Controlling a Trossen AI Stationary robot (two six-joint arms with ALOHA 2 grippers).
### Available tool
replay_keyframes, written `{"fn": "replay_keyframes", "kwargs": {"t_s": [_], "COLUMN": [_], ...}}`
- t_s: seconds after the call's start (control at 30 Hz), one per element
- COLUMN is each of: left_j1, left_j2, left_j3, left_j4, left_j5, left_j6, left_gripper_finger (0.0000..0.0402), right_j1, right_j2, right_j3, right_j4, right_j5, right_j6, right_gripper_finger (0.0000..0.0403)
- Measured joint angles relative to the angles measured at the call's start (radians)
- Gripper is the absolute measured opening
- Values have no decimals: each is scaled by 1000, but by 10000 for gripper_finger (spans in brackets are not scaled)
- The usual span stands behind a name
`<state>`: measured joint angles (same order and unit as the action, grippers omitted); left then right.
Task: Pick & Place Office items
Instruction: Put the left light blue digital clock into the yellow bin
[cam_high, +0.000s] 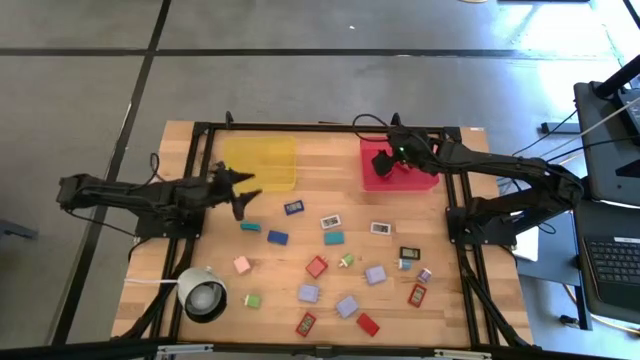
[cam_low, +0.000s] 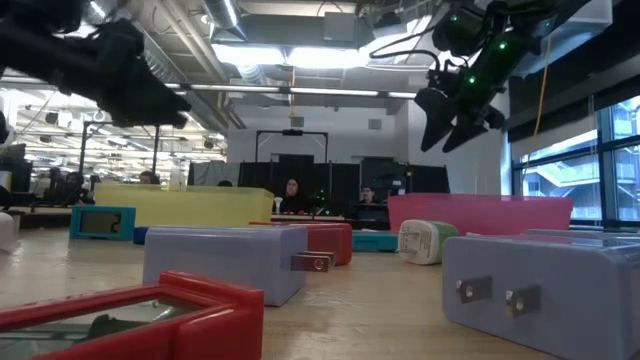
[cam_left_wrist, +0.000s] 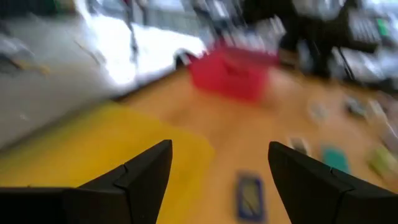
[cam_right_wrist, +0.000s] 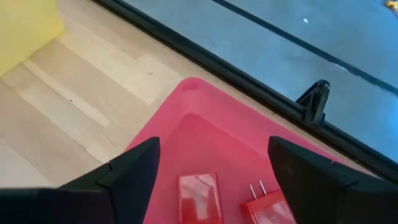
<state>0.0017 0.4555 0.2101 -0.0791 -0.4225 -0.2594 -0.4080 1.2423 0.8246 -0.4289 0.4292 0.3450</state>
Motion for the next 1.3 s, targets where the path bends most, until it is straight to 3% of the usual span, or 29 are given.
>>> {"fn": "replay_keyframes", "kwargs": {"t_s": [0.17, 0.3, 0.97, 1.13, 1.3], "left_j1": [-1, -15, -133, -152, -152], "left_j2": [173, 294, 662, 721, 735], "left_j3": [152, 219, 229, 229, 229], "left_j4": [-263, -373, -397, -396, -396], "left_j5": [306, 404, 394, 354, 389], "left_j6": [-93, -86, 56, 131, 142], "left_gripper_finger": [265, 265, 262, 228, 163], "right_j1": [0, 0, 0, 0, 0], "right_j2": [0, 0, 0, 0, 0], "right_j3": [0, 0, 0, 0, 0], "right_j4": [1, 1, 1, 1, 1], "right_j5": [0, 0, 0, 0, 0], "right_j6": [13, 13, 13, 13, 13], "right_gripper_finger": [301, 301, 301, 301, 301]}}
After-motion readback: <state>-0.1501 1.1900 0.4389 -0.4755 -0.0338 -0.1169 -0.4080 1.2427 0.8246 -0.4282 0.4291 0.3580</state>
